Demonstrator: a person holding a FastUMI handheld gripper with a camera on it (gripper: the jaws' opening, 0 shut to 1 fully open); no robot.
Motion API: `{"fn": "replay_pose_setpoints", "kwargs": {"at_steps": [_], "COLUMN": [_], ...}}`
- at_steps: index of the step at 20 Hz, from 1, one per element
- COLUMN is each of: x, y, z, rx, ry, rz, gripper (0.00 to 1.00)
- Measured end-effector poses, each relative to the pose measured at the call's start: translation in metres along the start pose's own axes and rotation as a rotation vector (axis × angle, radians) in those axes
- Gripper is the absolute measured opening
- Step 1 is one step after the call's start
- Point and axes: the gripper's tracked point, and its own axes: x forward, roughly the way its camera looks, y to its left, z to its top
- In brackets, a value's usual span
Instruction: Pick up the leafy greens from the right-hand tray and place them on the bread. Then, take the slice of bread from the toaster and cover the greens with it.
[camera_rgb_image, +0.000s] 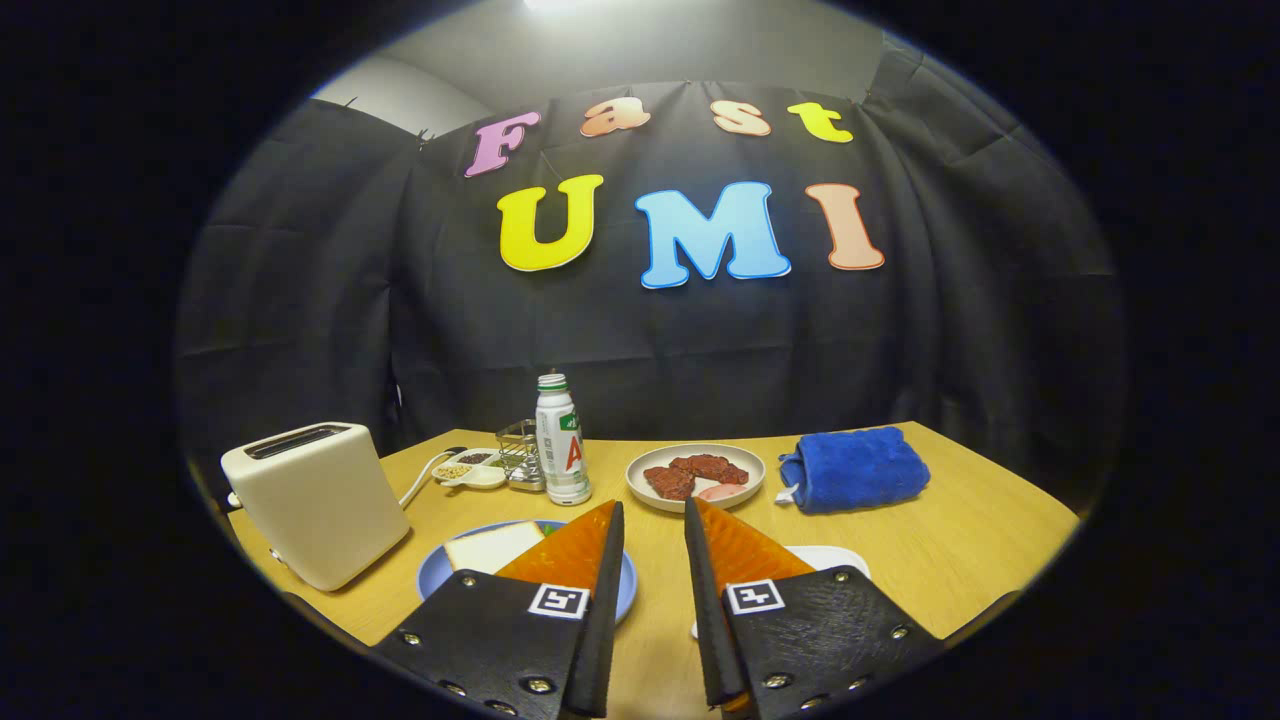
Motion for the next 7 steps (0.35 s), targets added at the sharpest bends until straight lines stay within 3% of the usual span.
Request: {"fn": "replay_pose_setpoints", "kwargs": {"at_steps": [4, 7], "x": [-0.023, -0.041], "y": [-0.075, -0.126], "z": [0.018, 0.028], "rx": [0.0, -0.019], "ry": [-0.057, -0.086], "rz": [-0.051, -0.039], "gripper": [0.36, 0.36]}}
